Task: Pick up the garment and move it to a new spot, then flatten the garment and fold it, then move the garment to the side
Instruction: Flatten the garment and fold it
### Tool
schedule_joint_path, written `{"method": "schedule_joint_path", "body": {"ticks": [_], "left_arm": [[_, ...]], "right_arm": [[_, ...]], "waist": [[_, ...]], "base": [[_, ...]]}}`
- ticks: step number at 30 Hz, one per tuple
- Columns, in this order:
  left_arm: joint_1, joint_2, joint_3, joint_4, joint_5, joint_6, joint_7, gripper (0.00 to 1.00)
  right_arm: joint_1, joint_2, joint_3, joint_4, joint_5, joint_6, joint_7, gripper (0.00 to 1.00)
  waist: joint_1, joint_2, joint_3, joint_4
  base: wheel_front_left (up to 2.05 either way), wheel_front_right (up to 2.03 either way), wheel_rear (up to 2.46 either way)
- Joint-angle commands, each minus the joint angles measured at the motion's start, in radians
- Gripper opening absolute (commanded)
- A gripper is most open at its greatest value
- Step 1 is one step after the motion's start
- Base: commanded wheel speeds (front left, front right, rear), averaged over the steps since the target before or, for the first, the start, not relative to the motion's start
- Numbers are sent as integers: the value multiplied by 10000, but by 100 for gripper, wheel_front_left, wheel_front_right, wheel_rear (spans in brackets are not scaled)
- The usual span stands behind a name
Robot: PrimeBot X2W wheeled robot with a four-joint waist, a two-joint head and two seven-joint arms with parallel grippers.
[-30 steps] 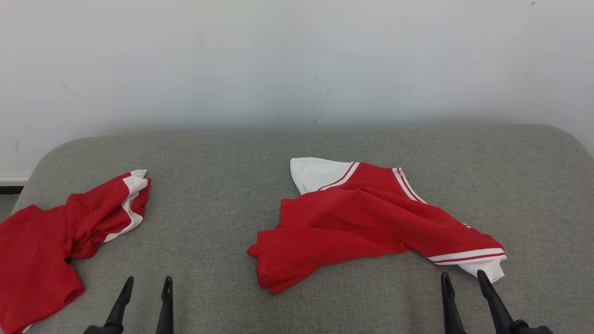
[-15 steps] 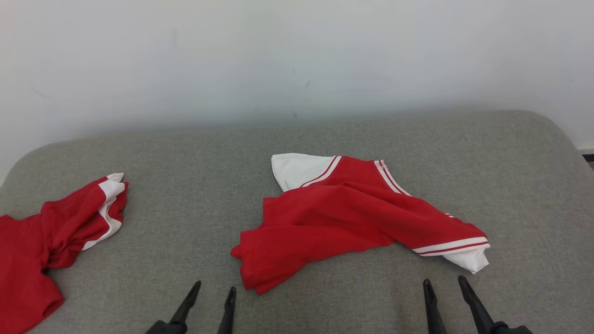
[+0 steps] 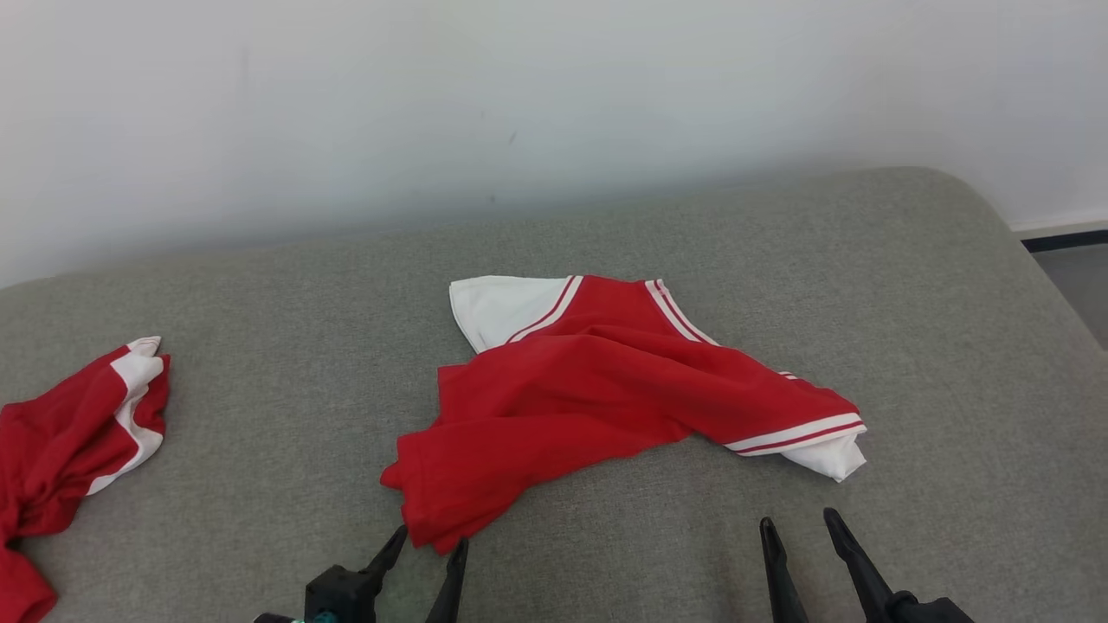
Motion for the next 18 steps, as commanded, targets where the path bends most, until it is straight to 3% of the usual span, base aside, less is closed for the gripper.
{"method": "schedule_joint_path", "body": {"ticks": [1, 12, 14, 18], "left_arm": [[-160, 83, 9, 129, -145, 20, -33, 100], [-975, 294, 35, 1295, -616, 20, -33, 97], [-1066, 300, -135, 1474, -780, 20, -33, 0], [-1256, 348, -387, 1673, -1000, 18, -33, 0]], "right_arm": [[-89, 27, 51, 9, -59, 11, -4, 100], [-323, 27, 163, 7, 28, 11, -4, 100], [-334, 27, 167, 14, 41, 11, -4, 100], [-346, 27, 174, -42, 56, 11, -4, 100]], "waist": [[0, 0, 106, -142], [0, 0, 466, -449], [0, 0, 476, -467], [0, 0, 454, -458]], "base": [[0, 0, 0], [0, 0, 0], [0, 0, 0], [0, 0, 0]]}}
